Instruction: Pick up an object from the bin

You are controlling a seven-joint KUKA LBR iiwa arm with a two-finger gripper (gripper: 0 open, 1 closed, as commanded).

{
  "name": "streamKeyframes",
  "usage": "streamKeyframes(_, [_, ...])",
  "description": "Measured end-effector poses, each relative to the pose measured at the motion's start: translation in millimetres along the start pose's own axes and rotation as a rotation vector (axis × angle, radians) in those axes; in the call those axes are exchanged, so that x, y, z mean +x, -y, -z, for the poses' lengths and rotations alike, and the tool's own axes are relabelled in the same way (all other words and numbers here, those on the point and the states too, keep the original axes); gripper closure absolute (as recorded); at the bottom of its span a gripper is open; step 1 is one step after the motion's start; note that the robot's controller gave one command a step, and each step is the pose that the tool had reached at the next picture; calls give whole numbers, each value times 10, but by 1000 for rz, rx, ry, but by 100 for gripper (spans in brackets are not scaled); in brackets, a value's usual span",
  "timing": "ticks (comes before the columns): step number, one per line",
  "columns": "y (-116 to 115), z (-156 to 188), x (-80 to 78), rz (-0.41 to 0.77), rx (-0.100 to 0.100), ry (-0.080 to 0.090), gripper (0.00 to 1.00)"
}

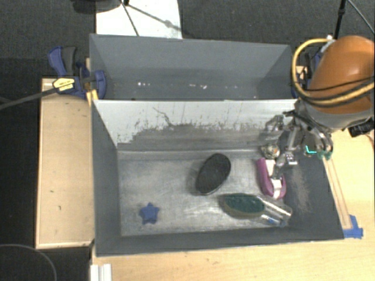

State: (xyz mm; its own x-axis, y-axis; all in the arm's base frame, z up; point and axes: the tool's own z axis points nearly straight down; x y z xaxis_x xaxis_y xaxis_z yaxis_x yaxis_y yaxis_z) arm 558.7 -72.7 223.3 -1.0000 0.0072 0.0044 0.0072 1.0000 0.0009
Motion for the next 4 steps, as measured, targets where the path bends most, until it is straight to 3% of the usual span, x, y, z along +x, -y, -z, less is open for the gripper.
streamKeyframes(1, [-325, -1489, 580, -85, -2, -16, 0])
streamKeyframes(2, [414, -1211, -83, -167, -16, -4, 0])
streamKeyframes(3, [284, -1220, 498, -270, -10, 7, 0])
streamKeyframes(4, [199, -1492, 760, -120, -12, 3, 0])
